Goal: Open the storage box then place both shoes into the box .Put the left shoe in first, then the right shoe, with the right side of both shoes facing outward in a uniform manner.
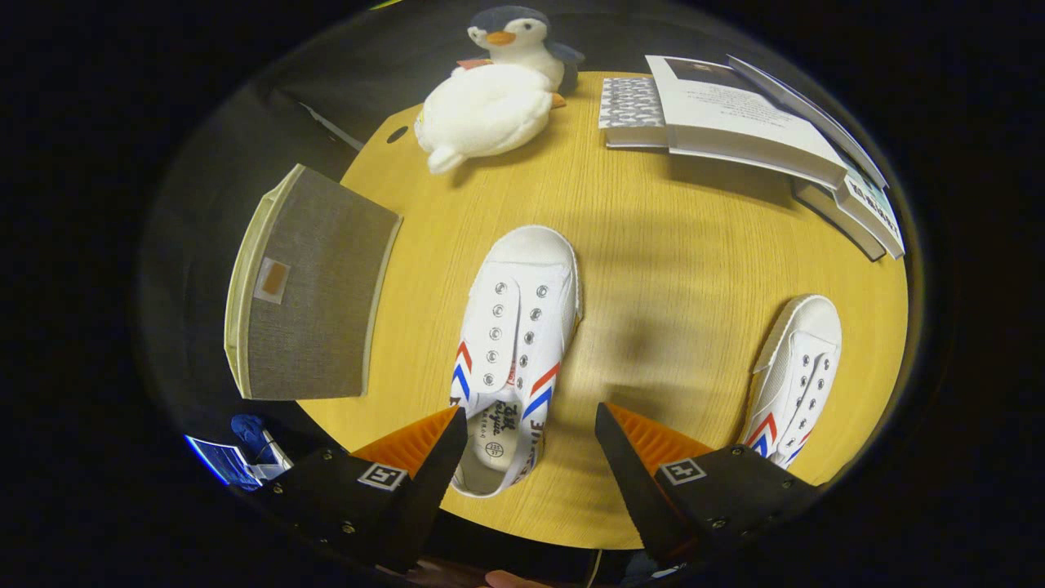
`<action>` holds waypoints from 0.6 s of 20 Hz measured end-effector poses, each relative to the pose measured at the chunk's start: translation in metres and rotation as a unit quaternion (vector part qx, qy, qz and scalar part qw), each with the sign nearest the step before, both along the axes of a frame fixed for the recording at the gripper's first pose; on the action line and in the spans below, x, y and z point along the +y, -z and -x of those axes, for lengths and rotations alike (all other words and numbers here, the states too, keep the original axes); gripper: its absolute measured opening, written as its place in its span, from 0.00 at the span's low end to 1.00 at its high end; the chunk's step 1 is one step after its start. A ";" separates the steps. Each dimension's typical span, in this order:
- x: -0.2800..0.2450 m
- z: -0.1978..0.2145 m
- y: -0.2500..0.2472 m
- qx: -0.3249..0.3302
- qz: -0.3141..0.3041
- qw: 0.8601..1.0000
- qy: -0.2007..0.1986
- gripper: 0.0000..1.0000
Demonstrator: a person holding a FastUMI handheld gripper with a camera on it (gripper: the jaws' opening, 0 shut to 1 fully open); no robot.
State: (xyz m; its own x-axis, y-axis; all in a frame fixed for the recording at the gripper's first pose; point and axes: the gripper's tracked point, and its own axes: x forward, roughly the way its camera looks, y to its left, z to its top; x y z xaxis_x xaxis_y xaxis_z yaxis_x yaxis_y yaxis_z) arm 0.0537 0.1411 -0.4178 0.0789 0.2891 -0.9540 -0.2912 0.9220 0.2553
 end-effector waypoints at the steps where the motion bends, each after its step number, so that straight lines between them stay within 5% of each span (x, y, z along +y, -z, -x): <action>1: -0.002 0.001 0.006 0.008 0.007 1.000 -0.006 0.96; 7: -0.005 -0.010 0.039 0.026 0.048 0.998 -0.024 0.90; 9: 0.006 -0.009 0.040 0.038 0.034 0.998 -0.024 0.81; 12: 0.010 -0.006 0.036 0.027 0.029 0.999 -0.022 0.30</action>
